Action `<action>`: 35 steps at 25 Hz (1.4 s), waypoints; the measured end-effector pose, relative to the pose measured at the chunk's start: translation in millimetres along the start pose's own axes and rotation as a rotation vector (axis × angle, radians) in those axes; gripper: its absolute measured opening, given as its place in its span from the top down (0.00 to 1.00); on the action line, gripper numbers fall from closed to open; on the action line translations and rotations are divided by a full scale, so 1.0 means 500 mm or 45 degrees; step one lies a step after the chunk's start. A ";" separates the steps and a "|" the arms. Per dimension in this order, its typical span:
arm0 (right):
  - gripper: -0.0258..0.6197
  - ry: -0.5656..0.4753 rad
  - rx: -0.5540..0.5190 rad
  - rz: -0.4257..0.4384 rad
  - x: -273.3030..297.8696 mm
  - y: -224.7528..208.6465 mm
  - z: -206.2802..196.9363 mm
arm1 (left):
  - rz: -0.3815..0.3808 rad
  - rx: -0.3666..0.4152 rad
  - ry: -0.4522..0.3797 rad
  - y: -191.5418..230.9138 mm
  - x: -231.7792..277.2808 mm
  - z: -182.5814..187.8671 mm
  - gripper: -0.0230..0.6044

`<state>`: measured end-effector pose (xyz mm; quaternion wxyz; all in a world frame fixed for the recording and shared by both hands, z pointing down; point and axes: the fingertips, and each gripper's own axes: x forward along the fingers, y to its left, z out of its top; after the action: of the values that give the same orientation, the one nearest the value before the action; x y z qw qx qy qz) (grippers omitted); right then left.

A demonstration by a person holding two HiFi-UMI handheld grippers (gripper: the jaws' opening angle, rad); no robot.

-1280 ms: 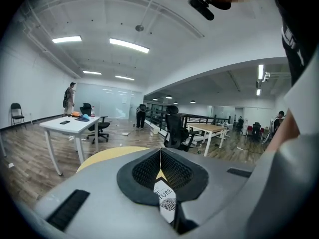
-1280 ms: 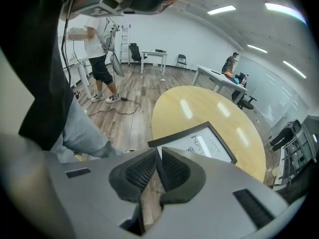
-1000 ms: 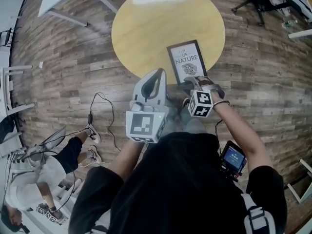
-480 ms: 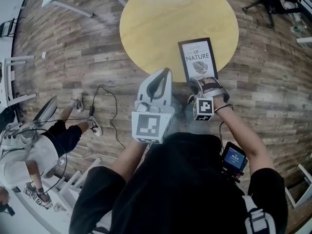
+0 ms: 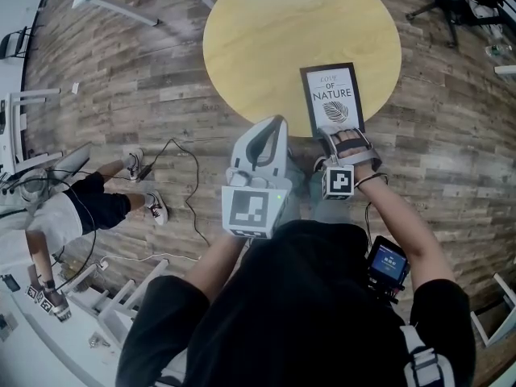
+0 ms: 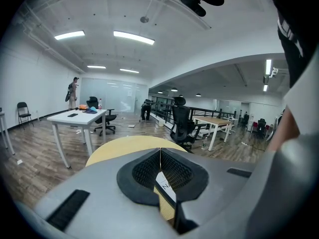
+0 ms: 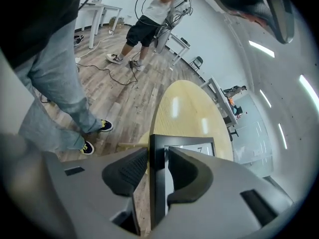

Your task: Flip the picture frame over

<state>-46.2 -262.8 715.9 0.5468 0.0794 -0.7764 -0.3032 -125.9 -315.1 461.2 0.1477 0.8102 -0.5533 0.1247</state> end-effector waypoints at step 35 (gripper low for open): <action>0.83 -0.681 1.103 -0.069 -0.251 -0.302 0.094 | 0.027 0.045 -0.106 -0.005 -0.039 0.072 0.93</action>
<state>-70.7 -308.9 521.0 0.2379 0.2385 -0.9413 0.0227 -129.0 -310.8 420.5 0.1089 0.8113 -0.5652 0.1020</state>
